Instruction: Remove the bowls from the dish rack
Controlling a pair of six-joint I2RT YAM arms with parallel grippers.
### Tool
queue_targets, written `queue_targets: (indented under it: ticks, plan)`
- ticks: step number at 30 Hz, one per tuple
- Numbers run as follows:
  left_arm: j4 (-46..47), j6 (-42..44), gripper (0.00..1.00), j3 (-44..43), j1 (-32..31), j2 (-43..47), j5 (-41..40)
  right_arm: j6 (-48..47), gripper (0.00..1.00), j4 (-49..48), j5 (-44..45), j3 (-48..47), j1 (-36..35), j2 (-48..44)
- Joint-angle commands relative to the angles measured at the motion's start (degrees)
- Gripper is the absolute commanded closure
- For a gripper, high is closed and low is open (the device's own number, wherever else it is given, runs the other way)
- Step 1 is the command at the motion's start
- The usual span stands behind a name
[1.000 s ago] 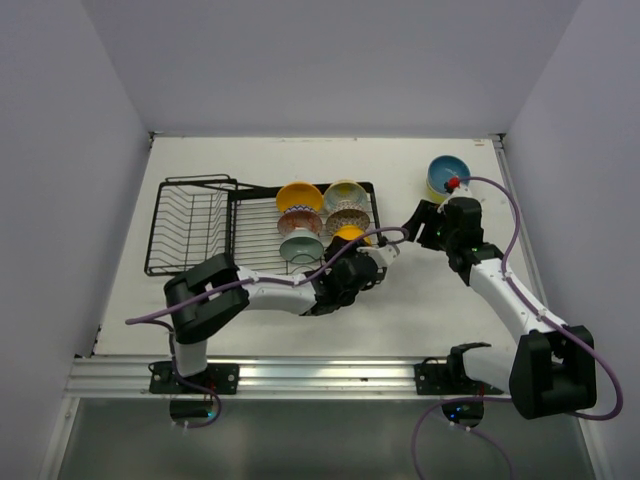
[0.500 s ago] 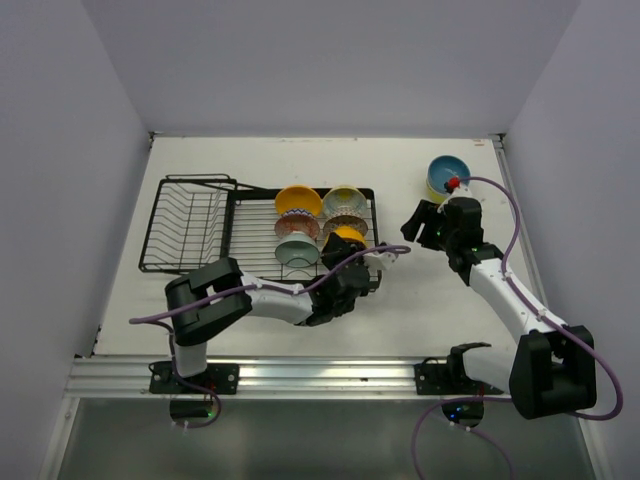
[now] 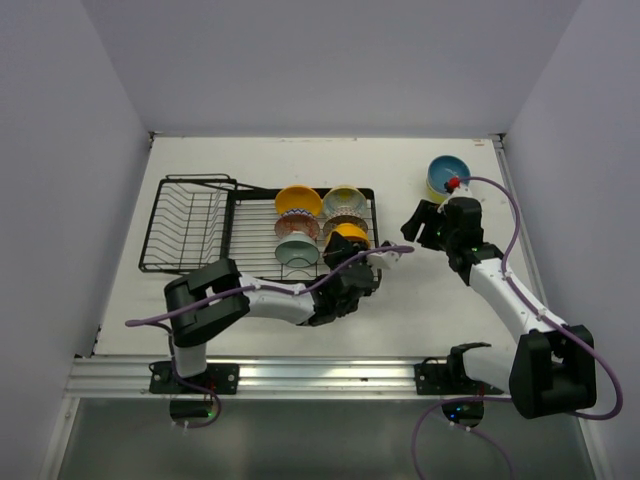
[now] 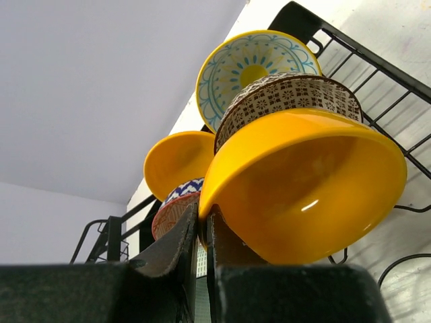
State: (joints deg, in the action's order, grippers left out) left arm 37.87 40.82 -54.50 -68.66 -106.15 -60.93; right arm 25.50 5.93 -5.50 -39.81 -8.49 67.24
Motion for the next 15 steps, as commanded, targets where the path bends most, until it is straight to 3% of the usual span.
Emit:
queue_targets:
  ticks: [1, 15]
  plan:
    - [-4.08, -5.30, 1.00, -5.60, -0.24, 3.84, -0.51, 0.26, 0.32, -2.16, 0.31, 0.44, 0.49, 0.17]
    - [-46.97, -31.49, 1.00, -21.95, -0.33, 10.96, 10.65, -1.84, 0.33, 0.99, 0.31, -0.70, 0.49, -1.06]
